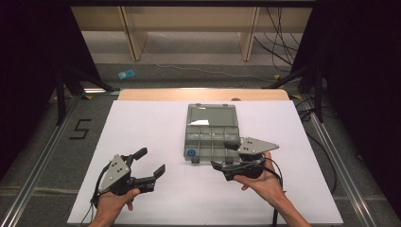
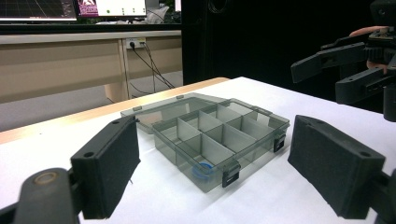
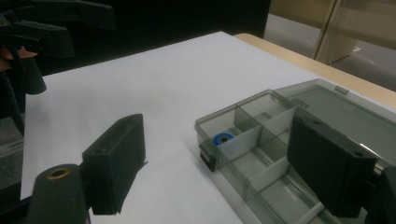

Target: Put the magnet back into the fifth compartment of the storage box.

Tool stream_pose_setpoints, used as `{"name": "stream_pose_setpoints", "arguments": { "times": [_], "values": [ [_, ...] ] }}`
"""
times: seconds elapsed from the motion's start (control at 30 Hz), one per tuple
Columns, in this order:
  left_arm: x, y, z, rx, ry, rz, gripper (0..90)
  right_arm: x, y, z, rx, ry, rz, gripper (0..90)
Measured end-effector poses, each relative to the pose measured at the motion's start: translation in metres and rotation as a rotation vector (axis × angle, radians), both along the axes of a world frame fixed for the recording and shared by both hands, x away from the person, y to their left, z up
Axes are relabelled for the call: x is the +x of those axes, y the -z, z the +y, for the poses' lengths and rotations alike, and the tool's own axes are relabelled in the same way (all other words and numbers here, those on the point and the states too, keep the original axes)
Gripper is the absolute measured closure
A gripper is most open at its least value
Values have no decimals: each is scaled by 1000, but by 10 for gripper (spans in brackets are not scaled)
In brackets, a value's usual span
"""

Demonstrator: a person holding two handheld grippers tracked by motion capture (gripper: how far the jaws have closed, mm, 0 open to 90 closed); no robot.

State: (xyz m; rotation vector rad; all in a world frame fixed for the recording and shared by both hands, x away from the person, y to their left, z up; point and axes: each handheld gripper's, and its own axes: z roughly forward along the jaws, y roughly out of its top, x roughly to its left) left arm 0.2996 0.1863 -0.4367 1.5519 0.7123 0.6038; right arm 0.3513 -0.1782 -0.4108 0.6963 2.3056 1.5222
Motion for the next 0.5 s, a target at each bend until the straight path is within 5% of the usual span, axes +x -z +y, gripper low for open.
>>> {"name": "stream_pose_setpoints", "arguments": {
  "times": [0.5],
  "values": [
    [0,0,0,1,0,-2,157,-6,5,-9,23,22,9,163]
  ]
}}
